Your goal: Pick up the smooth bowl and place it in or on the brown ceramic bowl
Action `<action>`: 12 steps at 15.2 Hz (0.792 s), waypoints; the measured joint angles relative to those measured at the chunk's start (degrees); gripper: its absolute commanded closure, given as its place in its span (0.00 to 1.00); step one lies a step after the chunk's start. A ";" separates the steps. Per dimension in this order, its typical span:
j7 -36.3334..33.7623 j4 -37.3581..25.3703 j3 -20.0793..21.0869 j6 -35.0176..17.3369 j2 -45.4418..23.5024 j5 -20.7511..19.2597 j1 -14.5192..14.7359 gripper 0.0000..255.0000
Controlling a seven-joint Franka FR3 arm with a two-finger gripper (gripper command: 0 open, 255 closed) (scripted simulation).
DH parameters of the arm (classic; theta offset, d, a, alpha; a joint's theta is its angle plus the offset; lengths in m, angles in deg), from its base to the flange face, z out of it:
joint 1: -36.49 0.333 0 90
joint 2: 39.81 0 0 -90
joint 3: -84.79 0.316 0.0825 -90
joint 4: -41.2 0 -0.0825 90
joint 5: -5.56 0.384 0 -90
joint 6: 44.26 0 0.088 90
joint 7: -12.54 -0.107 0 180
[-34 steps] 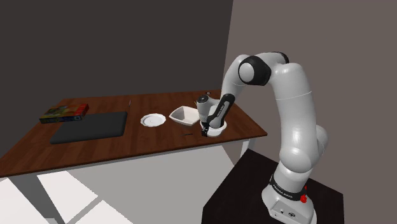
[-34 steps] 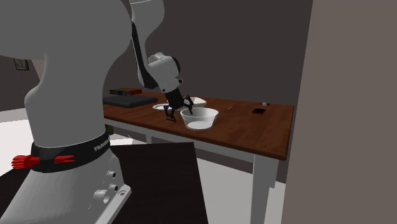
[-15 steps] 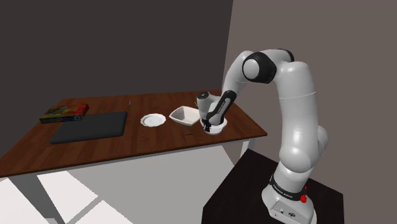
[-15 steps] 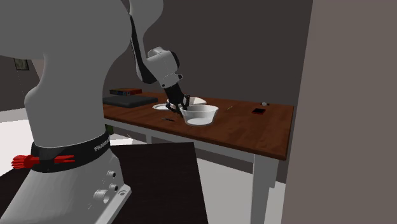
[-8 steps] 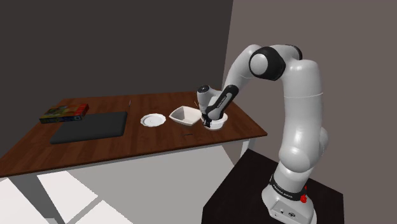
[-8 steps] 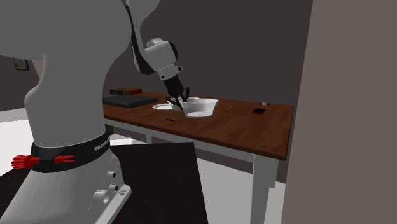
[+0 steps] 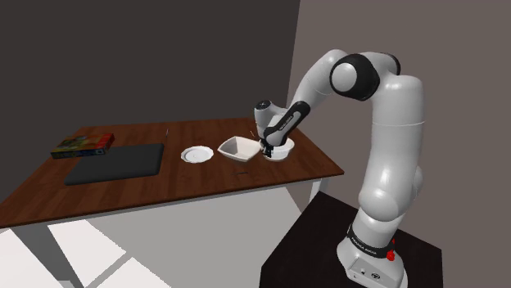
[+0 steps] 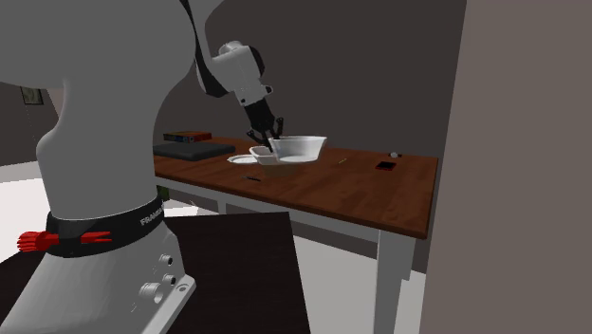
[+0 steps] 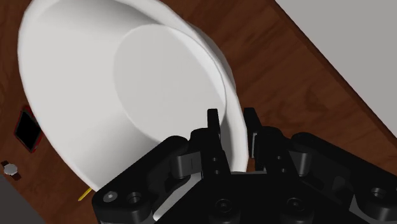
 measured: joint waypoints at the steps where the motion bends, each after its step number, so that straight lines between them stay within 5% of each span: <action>1: 0.44 0.07 0.16 0.61 0.71 0.39 -0.02 1.00; 12: 5.15 -0.77 1.34 6.90 6.71 4.23 -0.26 1.00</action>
